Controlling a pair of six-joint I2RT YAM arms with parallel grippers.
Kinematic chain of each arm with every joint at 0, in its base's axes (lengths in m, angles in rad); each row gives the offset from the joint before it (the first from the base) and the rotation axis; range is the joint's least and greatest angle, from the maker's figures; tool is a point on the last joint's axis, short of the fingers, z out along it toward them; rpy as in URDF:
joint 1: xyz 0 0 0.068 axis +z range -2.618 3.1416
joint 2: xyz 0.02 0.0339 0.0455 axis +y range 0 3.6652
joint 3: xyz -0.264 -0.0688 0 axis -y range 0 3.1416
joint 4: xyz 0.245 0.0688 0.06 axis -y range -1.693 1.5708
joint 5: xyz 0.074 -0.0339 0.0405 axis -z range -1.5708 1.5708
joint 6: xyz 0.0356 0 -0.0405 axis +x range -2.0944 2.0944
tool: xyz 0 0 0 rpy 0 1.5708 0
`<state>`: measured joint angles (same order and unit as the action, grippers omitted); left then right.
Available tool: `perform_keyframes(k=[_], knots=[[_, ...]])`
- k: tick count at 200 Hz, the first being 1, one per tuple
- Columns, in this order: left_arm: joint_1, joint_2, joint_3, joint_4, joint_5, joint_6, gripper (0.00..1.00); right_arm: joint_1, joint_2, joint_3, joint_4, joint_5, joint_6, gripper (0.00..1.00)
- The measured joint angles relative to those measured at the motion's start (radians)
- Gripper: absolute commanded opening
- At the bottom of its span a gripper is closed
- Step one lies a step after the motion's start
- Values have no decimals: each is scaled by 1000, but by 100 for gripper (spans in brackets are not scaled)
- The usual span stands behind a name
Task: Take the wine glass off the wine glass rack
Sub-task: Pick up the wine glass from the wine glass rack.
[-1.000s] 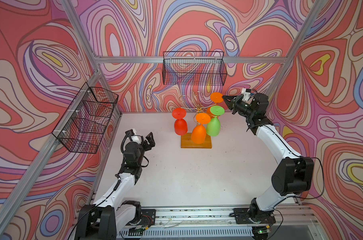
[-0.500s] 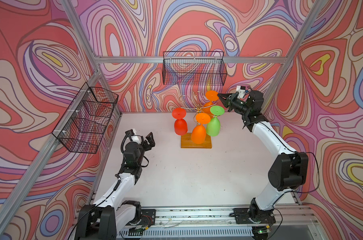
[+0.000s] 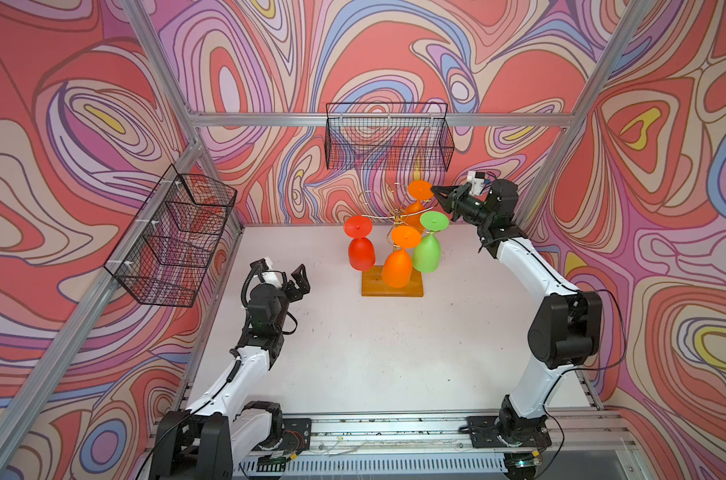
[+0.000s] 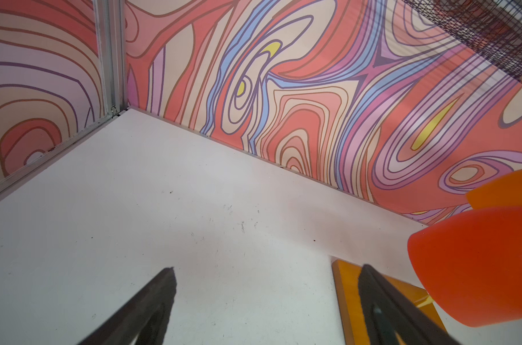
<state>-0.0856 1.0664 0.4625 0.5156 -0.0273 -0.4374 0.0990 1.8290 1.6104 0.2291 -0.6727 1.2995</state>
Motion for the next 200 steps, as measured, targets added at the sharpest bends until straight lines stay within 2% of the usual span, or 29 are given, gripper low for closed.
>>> perform_keyframes(k=[129, 200], knots=[[0, 0, 0, 0, 1, 0, 94, -31, -14, 7, -12, 58, -60, 0], [0, 0, 0, 0, 8, 0, 94, -65, -101, -29, -16, 83, -83, 0]])
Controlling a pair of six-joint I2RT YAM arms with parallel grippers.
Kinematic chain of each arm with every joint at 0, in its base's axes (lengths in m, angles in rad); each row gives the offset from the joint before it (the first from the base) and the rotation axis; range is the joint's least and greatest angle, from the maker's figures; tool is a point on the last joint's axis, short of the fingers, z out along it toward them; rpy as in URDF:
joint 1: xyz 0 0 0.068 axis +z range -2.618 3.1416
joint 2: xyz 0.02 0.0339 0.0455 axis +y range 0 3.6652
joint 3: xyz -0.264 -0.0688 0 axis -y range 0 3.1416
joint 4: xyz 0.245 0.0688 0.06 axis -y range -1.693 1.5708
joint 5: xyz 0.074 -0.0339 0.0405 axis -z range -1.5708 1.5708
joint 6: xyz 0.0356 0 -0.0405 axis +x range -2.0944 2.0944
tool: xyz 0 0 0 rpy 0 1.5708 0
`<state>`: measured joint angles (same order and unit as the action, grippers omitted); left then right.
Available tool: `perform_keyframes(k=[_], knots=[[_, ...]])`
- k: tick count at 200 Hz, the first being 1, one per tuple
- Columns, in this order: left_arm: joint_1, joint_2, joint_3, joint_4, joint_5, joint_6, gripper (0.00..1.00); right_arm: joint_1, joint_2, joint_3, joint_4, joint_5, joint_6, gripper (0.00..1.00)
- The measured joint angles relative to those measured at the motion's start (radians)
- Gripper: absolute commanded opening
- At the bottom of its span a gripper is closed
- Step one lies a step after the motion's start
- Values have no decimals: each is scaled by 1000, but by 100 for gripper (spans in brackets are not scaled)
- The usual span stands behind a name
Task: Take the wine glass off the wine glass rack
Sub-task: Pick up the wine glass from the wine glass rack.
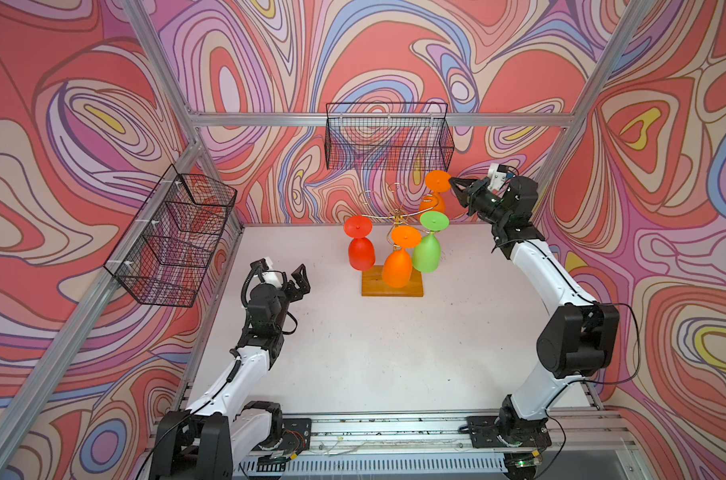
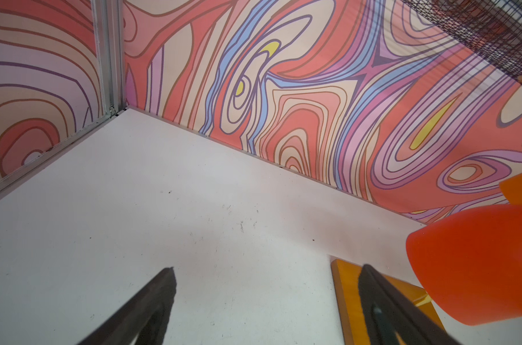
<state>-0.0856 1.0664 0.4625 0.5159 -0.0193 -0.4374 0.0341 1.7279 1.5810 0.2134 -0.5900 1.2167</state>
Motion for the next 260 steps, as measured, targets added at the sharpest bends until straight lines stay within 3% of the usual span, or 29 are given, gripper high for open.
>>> perform_keyframes(k=[107, 158, 203, 260], knots=[[0, -23, 0, 1, 32, 0, 95, -42, -126, -87, -72, 64, -85, 0], [0, -76, 0, 7, 66, -6, 95, -52, -279, -110, -162, 105, -169, 0], [-8, -117, 14, 26, 168, -38, 93, -53, -392, -119, -184, 104, -212, 0], [-36, -167, 179, 63, 366, -74, 93, -53, -471, -125, -150, 51, -219, 0]])
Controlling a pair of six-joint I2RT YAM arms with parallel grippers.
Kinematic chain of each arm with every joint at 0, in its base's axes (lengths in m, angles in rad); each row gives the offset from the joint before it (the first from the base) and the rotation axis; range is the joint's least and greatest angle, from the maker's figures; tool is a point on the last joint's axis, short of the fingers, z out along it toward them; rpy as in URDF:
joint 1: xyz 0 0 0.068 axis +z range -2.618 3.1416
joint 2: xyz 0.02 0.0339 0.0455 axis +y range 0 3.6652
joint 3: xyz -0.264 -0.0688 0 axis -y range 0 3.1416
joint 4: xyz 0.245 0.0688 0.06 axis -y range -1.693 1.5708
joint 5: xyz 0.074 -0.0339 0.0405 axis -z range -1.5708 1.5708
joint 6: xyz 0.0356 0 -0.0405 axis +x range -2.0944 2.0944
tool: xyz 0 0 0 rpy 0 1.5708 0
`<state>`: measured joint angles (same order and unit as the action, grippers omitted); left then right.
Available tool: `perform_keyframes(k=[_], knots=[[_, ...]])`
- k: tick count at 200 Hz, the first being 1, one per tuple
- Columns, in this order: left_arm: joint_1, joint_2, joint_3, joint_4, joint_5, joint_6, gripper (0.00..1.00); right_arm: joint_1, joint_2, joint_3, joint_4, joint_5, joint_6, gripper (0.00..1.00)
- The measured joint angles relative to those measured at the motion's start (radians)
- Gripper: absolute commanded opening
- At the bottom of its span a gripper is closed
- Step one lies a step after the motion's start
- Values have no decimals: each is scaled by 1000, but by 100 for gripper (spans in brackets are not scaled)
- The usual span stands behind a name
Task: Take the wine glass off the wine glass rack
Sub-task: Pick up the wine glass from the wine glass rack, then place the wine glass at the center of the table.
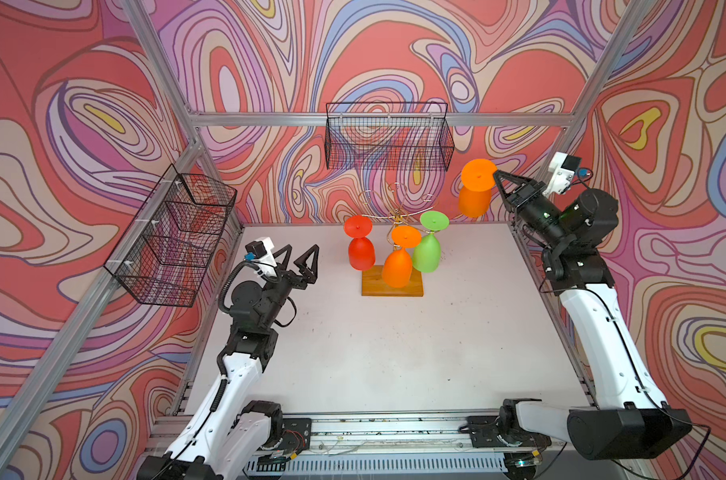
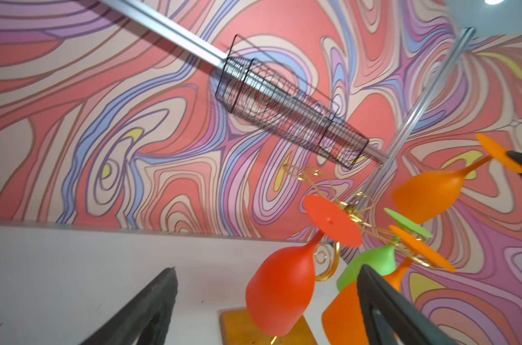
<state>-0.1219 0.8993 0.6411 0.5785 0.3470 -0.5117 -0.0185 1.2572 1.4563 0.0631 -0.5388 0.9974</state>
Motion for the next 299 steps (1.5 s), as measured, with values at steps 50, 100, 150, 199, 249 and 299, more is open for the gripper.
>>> perform_keyframes(k=[50, 100, 150, 199, 249, 299], knots=[[-4, 100, 129, 151, 238, -109, 92, 0, -5, -19, 225, -111, 116, 0], [-15, 363, 271, 398, 434, -311, 91, 0, 14, -15, 495, -200, 278, 0], [-62, 687, 544, 641, 602, -547, 90, 8, 99, -13, 818, -222, 496, 0], [-143, 819, 726, 687, 698, -623, 91, 97, 196, 5, 1008, -234, 630, 0], [-162, 874, 830, 705, 730, -652, 88, 174, 259, 27, 1147, -240, 715, 0], [-168, 916, 892, 712, 729, -653, 84, 202, 273, 25, 1205, -236, 756, 0]])
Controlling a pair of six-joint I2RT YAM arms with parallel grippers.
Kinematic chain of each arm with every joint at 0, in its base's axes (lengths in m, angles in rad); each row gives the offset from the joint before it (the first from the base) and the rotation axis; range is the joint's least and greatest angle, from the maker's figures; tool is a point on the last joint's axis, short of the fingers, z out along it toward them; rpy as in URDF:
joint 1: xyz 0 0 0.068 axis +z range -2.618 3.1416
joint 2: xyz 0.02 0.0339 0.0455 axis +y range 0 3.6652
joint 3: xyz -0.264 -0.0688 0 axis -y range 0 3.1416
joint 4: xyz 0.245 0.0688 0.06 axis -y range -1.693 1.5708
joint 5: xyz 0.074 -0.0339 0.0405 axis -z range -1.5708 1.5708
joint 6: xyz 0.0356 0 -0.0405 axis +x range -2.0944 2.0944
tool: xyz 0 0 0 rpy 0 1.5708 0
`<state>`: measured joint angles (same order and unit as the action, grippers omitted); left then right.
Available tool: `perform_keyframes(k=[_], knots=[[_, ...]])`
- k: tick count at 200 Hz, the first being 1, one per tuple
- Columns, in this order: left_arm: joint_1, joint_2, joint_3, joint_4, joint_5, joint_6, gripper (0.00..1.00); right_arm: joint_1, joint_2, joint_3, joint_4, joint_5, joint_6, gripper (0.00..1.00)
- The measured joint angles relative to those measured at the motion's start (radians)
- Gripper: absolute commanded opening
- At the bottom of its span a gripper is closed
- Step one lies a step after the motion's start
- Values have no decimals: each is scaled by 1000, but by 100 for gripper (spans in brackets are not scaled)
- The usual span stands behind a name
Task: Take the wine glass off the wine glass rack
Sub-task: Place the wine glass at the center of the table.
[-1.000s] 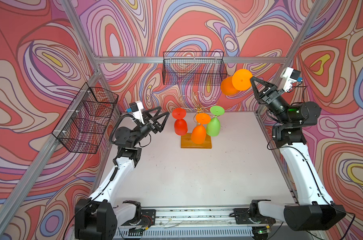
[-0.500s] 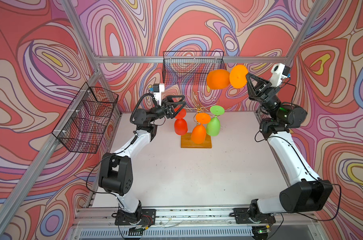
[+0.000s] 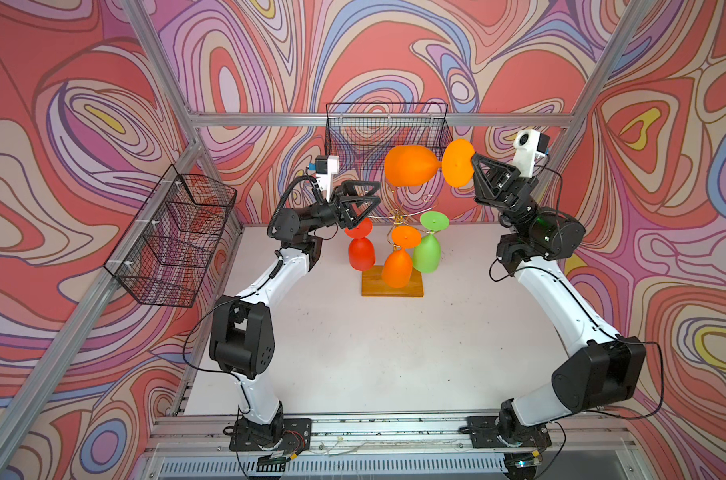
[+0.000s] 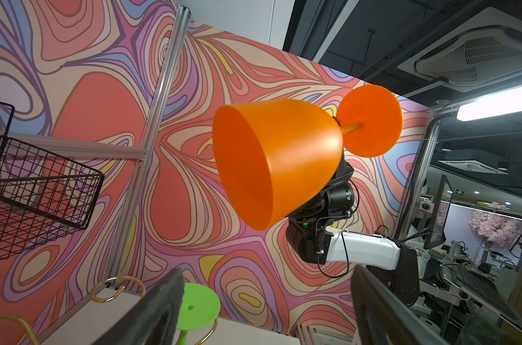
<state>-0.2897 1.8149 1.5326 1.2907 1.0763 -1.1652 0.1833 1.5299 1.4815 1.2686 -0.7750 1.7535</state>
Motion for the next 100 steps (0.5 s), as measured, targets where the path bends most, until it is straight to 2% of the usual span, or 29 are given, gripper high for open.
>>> perform_keyframes(k=[100], knots=[[-44, 24, 42, 3, 2, 6, 81, 17, 42, -39, 63, 12, 47, 0]])
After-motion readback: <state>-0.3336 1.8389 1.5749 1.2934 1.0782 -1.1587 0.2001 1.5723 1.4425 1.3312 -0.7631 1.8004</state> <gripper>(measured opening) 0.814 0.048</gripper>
